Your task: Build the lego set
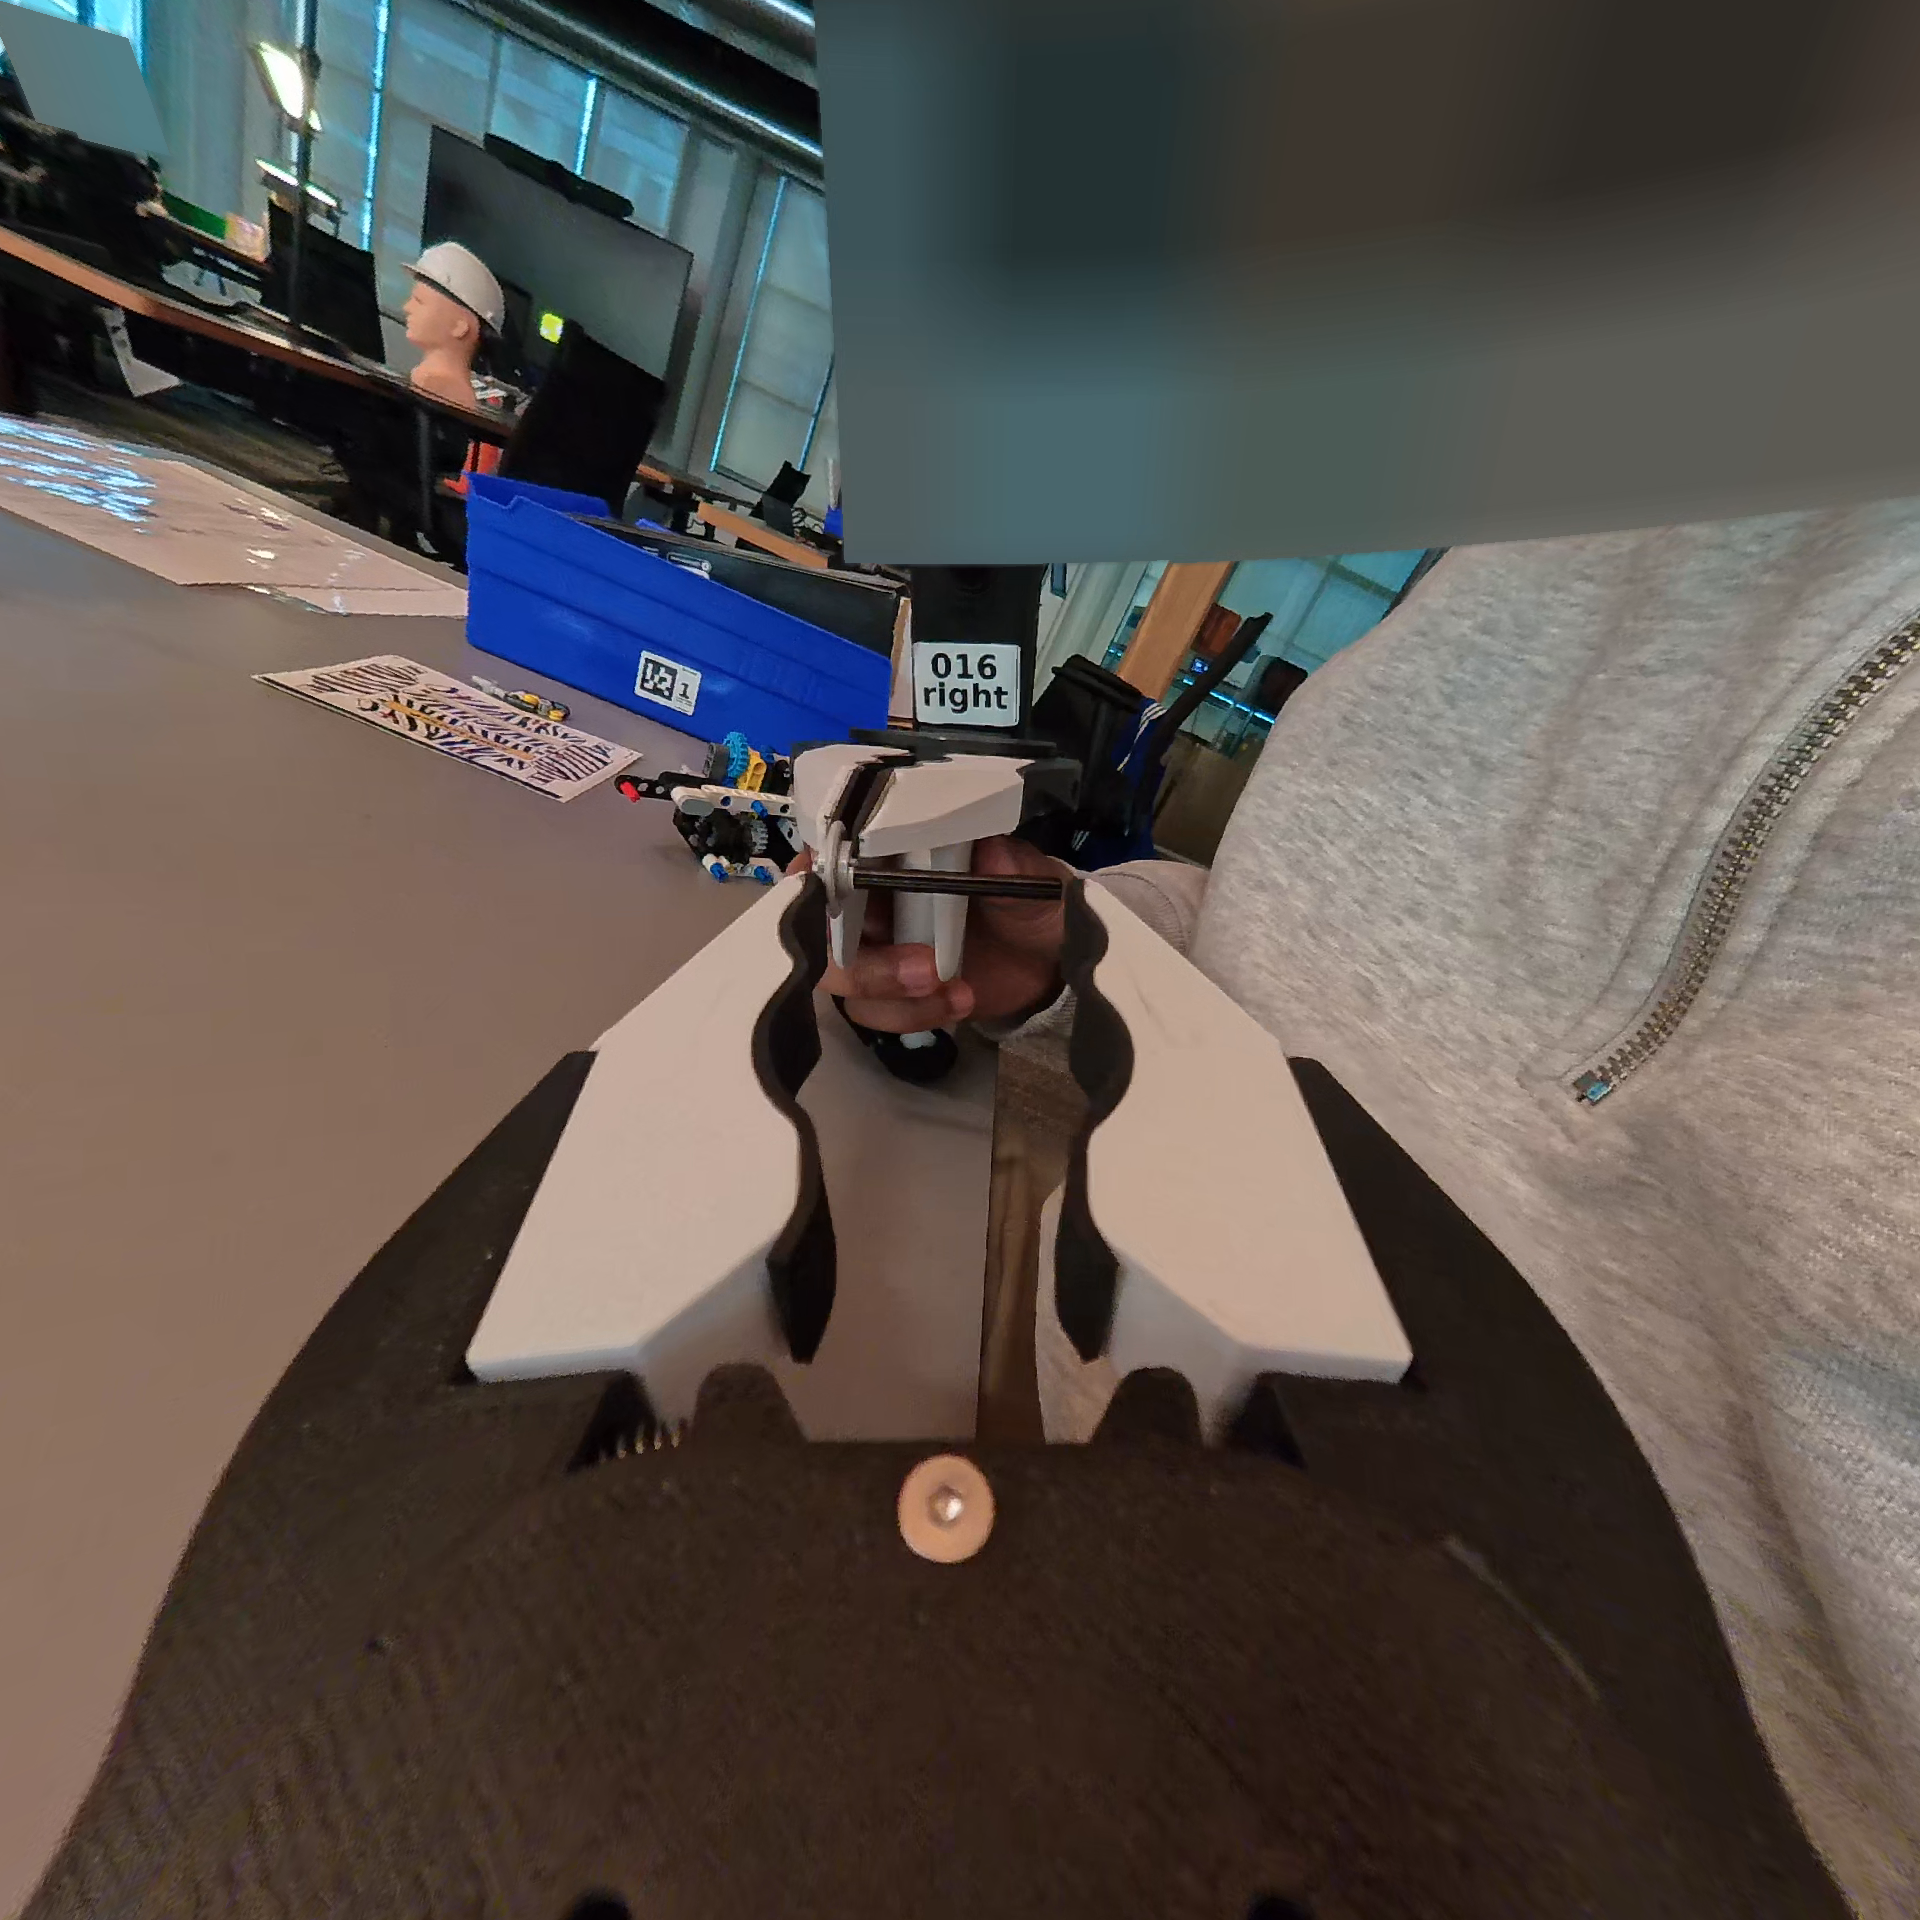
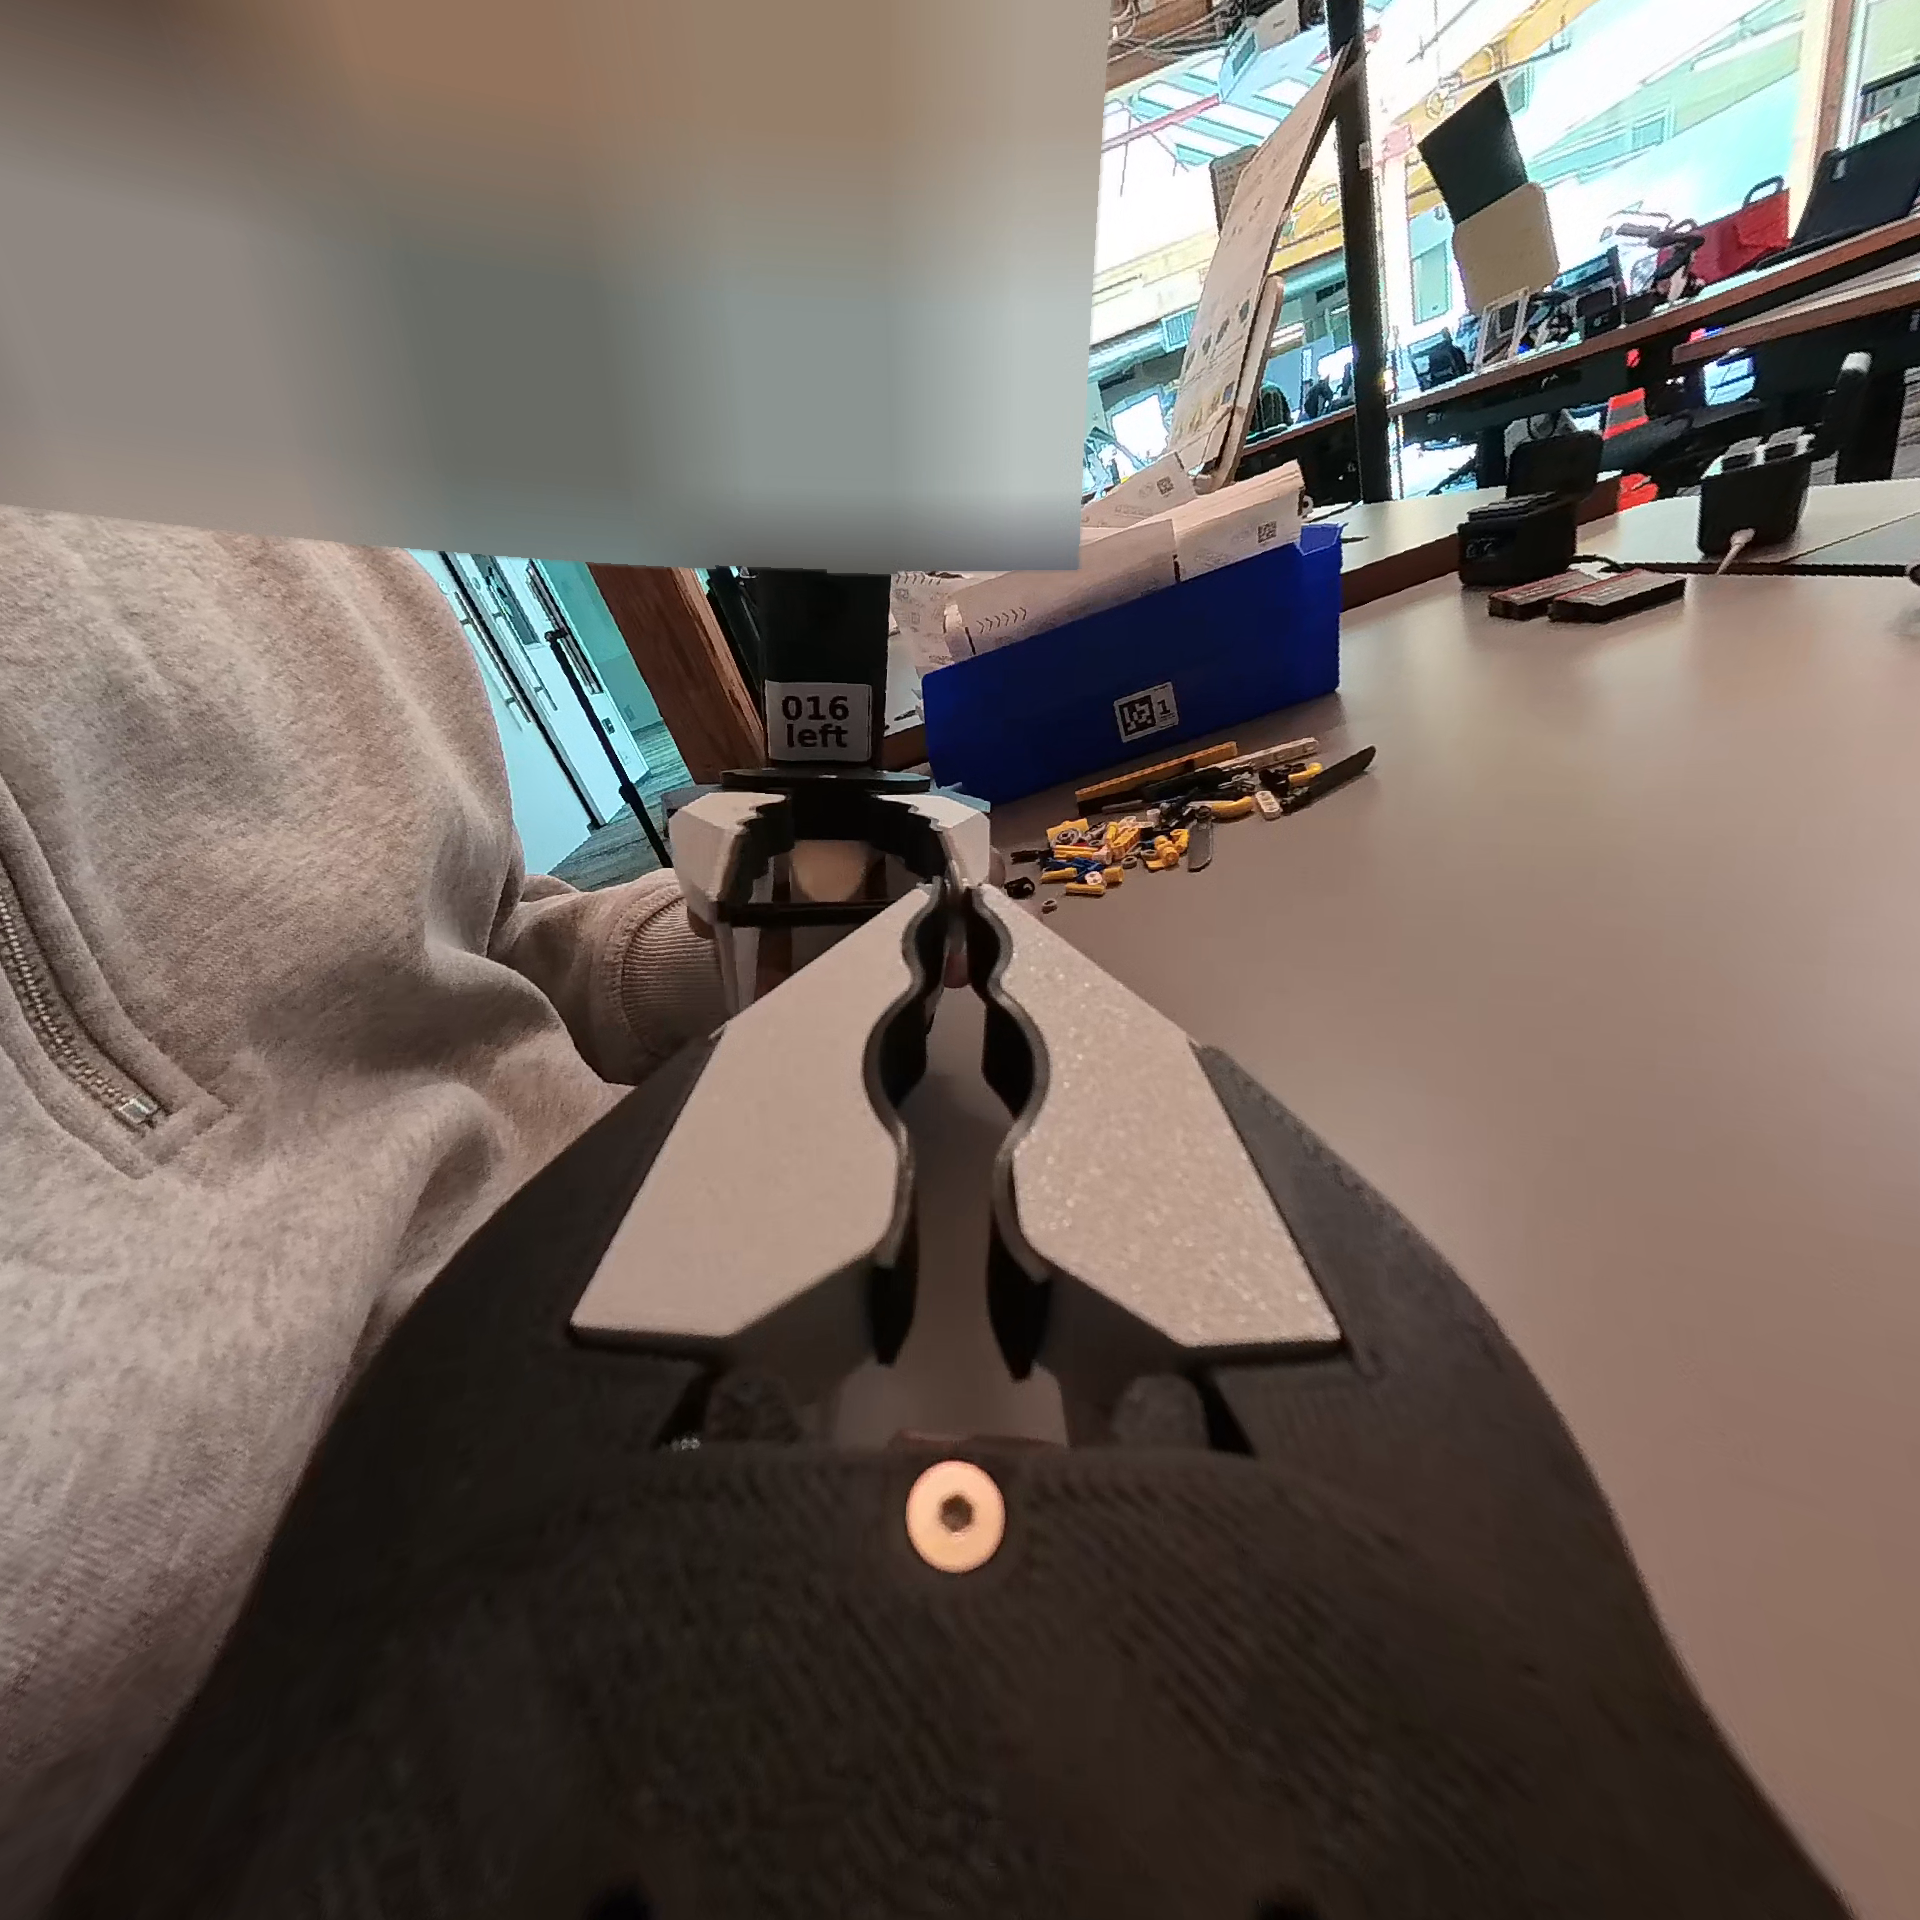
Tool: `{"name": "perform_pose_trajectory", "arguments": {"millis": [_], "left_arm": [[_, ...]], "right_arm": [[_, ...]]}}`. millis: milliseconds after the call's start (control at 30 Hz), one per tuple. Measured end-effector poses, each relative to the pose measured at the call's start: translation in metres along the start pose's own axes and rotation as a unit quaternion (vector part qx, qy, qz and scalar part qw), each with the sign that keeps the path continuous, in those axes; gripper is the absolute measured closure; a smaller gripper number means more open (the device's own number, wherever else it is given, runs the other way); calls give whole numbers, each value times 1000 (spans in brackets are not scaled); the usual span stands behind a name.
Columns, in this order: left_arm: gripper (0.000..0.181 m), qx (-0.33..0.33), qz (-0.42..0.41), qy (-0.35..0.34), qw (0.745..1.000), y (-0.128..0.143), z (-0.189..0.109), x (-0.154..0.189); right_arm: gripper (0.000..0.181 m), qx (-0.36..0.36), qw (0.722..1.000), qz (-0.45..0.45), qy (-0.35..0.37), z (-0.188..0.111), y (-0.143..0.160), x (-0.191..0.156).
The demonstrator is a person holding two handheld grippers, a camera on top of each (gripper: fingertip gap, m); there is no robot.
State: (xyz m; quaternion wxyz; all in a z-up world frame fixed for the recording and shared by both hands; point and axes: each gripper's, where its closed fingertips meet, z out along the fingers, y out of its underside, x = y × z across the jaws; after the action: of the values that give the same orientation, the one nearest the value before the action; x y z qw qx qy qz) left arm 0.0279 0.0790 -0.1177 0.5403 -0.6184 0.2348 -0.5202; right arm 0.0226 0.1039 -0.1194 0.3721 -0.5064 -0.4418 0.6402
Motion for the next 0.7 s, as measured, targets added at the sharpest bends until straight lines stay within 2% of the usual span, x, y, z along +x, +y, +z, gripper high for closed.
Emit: {"name": "perform_pose_trajectory", "arguments": {"millis": [700], "left_arm": [[138,-2,-3,-2,1000,0,0,-1]], "right_arm": [[180,-1,1000,1,0,1,0,0]]}}
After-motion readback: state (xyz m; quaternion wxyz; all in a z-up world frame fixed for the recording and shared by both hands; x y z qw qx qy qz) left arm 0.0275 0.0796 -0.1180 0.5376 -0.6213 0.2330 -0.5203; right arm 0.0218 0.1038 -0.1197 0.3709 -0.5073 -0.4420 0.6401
